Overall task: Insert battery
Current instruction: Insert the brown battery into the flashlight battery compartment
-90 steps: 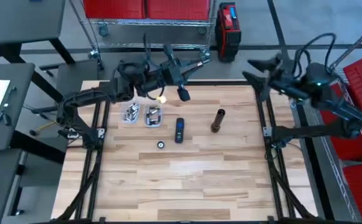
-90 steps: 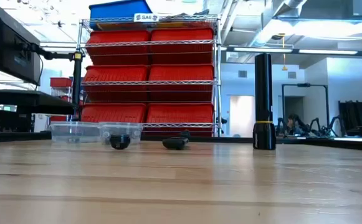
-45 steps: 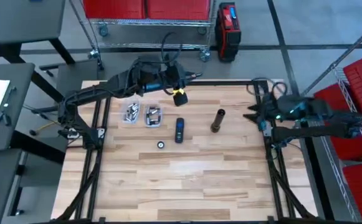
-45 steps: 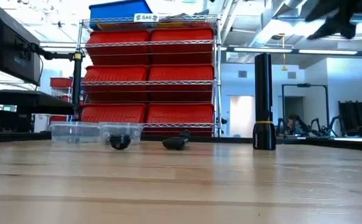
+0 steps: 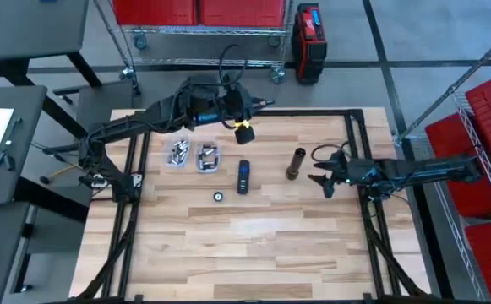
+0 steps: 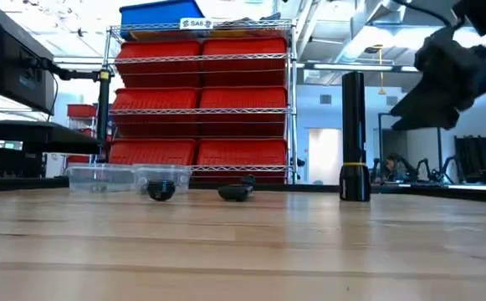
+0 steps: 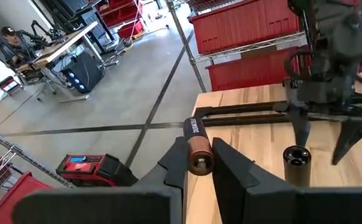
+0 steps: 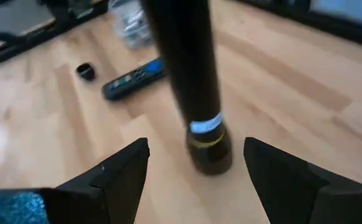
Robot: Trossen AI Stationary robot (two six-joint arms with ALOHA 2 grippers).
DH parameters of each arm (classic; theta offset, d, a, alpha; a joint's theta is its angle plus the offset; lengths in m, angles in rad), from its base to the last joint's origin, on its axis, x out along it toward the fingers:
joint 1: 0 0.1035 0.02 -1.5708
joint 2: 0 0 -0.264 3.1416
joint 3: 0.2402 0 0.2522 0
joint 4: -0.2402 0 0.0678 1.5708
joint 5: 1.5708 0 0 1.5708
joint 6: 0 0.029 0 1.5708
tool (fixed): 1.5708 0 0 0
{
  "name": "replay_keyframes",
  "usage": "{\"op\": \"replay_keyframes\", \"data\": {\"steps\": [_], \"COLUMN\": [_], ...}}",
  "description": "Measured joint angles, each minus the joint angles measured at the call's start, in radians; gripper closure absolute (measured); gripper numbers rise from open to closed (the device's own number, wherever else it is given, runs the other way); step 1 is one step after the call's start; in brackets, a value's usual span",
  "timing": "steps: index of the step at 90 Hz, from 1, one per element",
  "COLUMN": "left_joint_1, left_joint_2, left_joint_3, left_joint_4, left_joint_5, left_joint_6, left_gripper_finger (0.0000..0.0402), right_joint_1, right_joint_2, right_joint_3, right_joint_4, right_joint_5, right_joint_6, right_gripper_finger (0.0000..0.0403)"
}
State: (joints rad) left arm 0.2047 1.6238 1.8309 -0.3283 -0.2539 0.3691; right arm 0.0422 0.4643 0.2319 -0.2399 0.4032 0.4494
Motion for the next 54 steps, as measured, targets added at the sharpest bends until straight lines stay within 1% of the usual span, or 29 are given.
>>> {"op": "replay_keyframes", "data": {"steps": [8, 14, 32, 54], "left_joint_1": [0.000, 0.000, 0.000, 0.000], "left_joint_2": [0.000, 0.000, 0.000, 0.000], "left_joint_3": [0.000, 0.000, 0.000, 0.000], "left_joint_4": [-0.009, -0.019, -0.022, -0.027], "left_joint_5": [0.002, 0.017, 0.017, 0.017], "left_joint_6": [0.000, 0.009, 0.031, 0.040], "left_gripper_finger": [0.0375, 0.0375, 0.0376, 0.0376], "right_joint_1": [-0.007, -0.016, -0.039, -0.052], "right_joint_2": [0.011, 0.025, 0.078, 0.158], "right_joint_3": [-0.041, -0.071, -0.092, -0.093], "right_joint_4": [0.113, 0.170, 0.264, 0.307], "right_joint_5": [0.007, 0.007, -0.012, -0.016], "right_joint_6": [-0.071, -0.081, -0.121, -0.144], "right_gripper_finger": [0.0148, 0.0148, 0.0148, 0.0148]}}
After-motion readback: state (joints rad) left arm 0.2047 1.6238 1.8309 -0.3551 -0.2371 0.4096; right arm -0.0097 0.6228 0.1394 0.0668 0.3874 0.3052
